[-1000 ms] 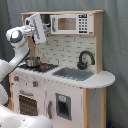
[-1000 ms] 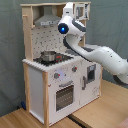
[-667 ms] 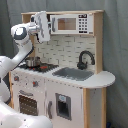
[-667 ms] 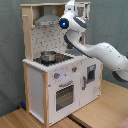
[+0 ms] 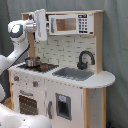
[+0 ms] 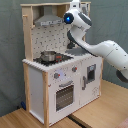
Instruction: Play with the kitchen
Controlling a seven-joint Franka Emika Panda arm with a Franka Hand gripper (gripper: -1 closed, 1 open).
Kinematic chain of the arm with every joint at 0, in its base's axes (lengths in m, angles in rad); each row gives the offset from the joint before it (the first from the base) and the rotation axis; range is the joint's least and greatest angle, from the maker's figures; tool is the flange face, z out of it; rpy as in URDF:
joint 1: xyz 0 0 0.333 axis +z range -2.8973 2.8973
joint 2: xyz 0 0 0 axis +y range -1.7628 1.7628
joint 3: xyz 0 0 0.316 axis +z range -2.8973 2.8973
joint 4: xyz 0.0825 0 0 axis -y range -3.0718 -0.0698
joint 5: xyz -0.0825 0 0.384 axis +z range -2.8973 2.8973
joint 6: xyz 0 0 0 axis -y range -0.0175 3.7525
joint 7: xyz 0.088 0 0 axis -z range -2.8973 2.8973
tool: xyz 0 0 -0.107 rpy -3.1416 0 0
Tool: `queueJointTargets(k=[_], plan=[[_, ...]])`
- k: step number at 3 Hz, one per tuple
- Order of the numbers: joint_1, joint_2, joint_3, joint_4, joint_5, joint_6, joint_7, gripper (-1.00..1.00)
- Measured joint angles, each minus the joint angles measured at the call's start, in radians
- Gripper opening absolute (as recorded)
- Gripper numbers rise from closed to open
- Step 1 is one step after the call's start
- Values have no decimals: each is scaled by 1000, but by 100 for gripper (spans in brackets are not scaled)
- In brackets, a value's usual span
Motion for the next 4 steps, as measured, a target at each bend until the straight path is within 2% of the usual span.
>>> queueJointTargets(k=[2, 4], plan=[[136, -1, -11, -170, -27, 33, -12, -100], [230, -5, -27, -328, -49, 130, -16, -100]])
